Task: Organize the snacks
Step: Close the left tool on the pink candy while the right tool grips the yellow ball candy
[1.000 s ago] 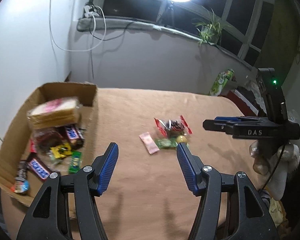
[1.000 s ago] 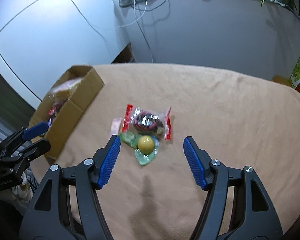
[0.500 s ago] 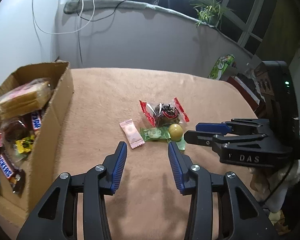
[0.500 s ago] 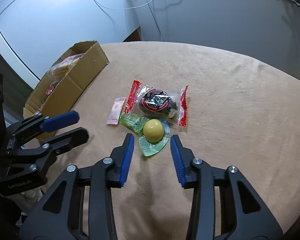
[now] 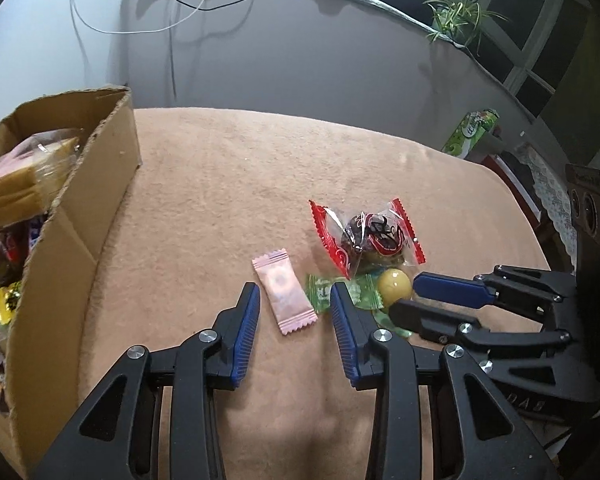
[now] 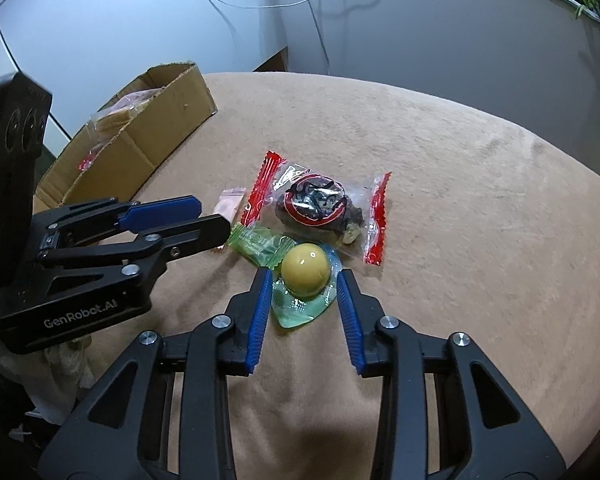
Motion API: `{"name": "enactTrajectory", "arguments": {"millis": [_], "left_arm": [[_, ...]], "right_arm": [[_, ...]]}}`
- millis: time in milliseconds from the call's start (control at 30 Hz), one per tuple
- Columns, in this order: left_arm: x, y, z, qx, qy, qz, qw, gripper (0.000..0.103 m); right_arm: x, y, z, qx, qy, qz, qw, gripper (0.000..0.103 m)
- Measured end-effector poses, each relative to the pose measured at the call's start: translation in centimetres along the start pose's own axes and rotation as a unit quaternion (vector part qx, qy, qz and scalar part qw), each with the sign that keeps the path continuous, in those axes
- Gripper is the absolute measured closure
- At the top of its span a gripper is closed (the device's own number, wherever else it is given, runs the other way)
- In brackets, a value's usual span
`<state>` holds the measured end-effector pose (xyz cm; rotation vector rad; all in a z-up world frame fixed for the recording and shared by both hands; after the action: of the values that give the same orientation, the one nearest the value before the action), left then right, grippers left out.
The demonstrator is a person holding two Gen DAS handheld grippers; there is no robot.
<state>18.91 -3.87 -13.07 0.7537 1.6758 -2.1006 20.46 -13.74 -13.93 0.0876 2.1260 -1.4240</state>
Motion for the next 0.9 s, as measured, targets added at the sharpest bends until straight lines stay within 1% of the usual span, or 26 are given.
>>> {"name": "enactTrajectory", "arguments": {"millis": [167,400,500,567,600,667,833,900], "left_arm": [[-0.1,1.1,-0.2,-0.018,0.009,-0.011,0.9997,0.068],[-0.4,1.5,0.2,-0.03,0.029,-0.01,0.9991,0.068],[-0.4,1.6,0.6,-0.038,0.046,-0.009,0.9982,0.071],[-0.3,1.6,0.6,-0.047,0.056,-0.01,0.9973,0.079],[-0.2,1.6,0.6,-0.049,0.062,-0.009,0.9968,0.08],[-0.2,1.5,0.4,-0.051,0.065,-0.008,0.9966,0.085],[-0.1,1.3,0.3,-0.042,0.063,-0.01,0.9971,0.085],[0.2,1.2,0.6,-0.045,0.075,-0.011,0.9961,0.085]], "right_arm": [[-0.4,0.7,-0.2,0.003,-0.003,0.001,1.0,0.068],[-0.6,1.2,-0.7,0.014,-0.015,0.003,1.0,0.068],[-0.5,1.1,-0.8,0.02,-0.024,0.003,0.999,0.068],[-0.5,1.2,-1.0,0.024,-0.031,0.003,0.999,0.068],[-0.5,1.2,-1.1,0.025,-0.033,0.003,0.999,0.068],[-0.5,1.2,-1.2,0.027,-0.036,0.003,0.999,0.069],[-0.4,1.3,-1.4,0.031,-0.037,0.003,0.999,0.07],[-0.4,1.2,-1.3,0.034,-0.036,0.004,0.999,0.071]]}}
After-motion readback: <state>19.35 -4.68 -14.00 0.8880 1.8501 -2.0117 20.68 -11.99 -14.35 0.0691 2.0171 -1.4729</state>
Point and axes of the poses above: each gripper's, at about its wrist camera, not at the fingertips, and y roughly the way its jaws point, z to its right, x to its underside, the point moved 4 cm from there along y, roughly the way its jaws point, and after that the axes turned 8 degrees about y, right-handed, at the moved point
